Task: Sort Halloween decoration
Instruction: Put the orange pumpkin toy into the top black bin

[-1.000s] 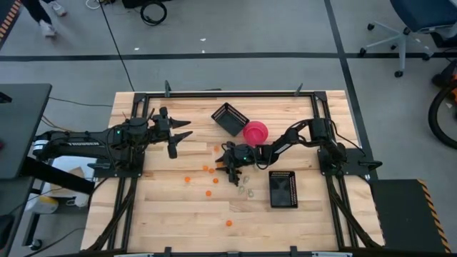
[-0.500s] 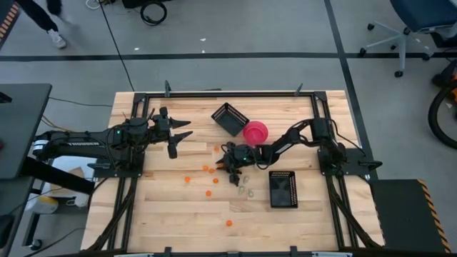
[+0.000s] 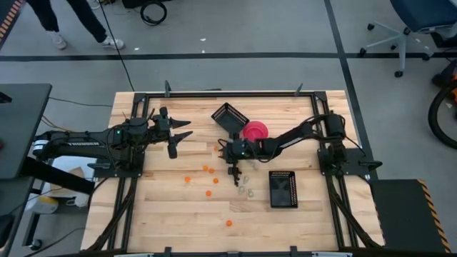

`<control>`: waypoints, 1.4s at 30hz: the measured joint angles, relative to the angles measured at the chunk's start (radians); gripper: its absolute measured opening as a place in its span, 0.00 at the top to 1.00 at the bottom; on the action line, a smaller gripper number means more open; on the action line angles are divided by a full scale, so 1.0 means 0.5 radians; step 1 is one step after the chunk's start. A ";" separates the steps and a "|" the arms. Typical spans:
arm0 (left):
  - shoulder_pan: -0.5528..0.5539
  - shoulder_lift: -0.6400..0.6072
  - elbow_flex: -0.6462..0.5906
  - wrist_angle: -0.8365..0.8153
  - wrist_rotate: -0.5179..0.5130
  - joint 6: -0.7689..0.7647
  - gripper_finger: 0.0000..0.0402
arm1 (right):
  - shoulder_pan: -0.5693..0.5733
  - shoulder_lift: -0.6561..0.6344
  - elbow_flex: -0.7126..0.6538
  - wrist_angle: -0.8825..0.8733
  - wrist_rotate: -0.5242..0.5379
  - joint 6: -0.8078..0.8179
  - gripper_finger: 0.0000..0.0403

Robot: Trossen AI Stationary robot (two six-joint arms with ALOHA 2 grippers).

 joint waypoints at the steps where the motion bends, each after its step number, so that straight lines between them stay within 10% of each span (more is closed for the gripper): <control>1: 0.000 0.000 0.000 0.000 0.000 0.000 0.61 | -0.011 -0.041 0.016 -0.038 0.032 -0.009 0.73; 10: 0.000 0.171 -0.019 0.180 0.000 -0.027 0.61 | -0.315 -0.361 0.032 -0.193 0.058 0.043 0.73; 22: 0.095 0.670 -0.020 0.392 0.000 -0.144 0.61 | -0.660 -0.123 0.015 -0.135 -0.158 0.433 0.68; 31: 0.099 0.742 -0.020 0.387 0.000 -0.211 0.61 | -0.680 -0.147 0.016 -0.172 -0.223 0.411 0.47; 42: 0.105 0.542 -0.019 0.182 0.000 -0.108 0.61 | -0.286 -0.222 0.026 0.021 -0.023 0.334 0.46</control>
